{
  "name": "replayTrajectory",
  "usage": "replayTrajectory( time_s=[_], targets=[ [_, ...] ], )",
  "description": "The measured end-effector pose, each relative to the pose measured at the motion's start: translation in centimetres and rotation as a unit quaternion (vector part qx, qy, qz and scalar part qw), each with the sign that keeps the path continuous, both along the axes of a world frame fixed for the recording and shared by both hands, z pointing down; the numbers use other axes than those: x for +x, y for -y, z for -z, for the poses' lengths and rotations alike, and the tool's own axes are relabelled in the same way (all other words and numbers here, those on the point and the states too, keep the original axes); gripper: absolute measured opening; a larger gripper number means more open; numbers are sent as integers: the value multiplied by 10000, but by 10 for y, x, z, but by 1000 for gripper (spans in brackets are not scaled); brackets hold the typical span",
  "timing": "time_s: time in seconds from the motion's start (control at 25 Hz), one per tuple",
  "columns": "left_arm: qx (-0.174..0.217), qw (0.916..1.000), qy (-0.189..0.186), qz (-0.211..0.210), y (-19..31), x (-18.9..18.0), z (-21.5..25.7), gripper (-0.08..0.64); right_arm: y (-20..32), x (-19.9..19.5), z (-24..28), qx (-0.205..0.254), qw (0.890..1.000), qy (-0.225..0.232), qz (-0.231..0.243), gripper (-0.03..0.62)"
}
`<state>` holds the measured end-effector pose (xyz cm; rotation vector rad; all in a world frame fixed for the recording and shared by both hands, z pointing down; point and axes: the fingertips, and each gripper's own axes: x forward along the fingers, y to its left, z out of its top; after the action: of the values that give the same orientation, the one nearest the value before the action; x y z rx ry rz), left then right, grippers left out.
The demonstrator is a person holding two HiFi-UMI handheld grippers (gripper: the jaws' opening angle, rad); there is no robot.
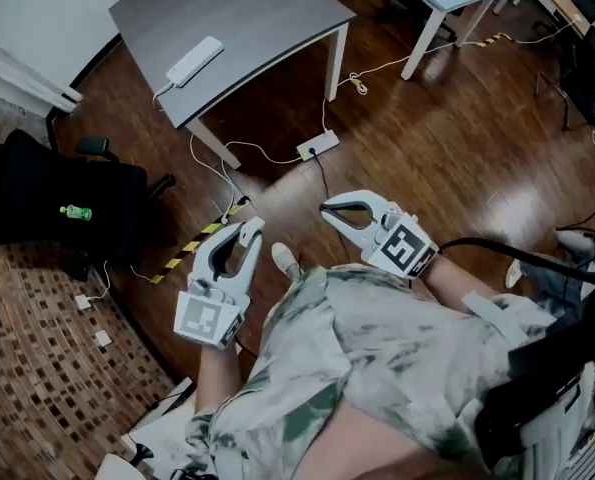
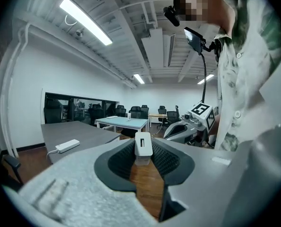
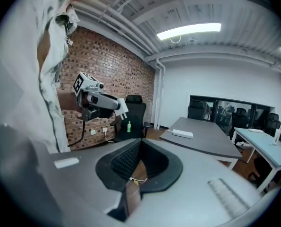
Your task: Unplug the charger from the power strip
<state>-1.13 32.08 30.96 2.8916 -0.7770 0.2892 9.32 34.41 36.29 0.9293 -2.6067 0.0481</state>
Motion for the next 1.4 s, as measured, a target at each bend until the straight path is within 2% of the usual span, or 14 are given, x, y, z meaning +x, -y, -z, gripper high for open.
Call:
replayTrajectory(
  time_s=[0.12,0.28,0.4,0.56,0.88,1.4],
  targets=[
    [-64,10000,-10,33,-44,33,3,106,-47,36,-7,-114,9999,9,-15,3],
    [-226,9996,25,172,-94,60,6,106,-88,67,-8,-134,9999,51,61,3],
    [-337,9991,174,173,-122,69,2,106,-107,76,-2,-58,9998,163,70,3],
    [-284,9992,240,153,-136,75,7,106,-122,81,5,39,9996,258,54,3],
    [-109,9998,136,-23,-149,64,19,106,-138,60,23,282,9992,273,46,3],
    [-62,9999,63,-97,-169,5,23,106,-158,-4,42,531,9984,155,85,3]
  ],
)
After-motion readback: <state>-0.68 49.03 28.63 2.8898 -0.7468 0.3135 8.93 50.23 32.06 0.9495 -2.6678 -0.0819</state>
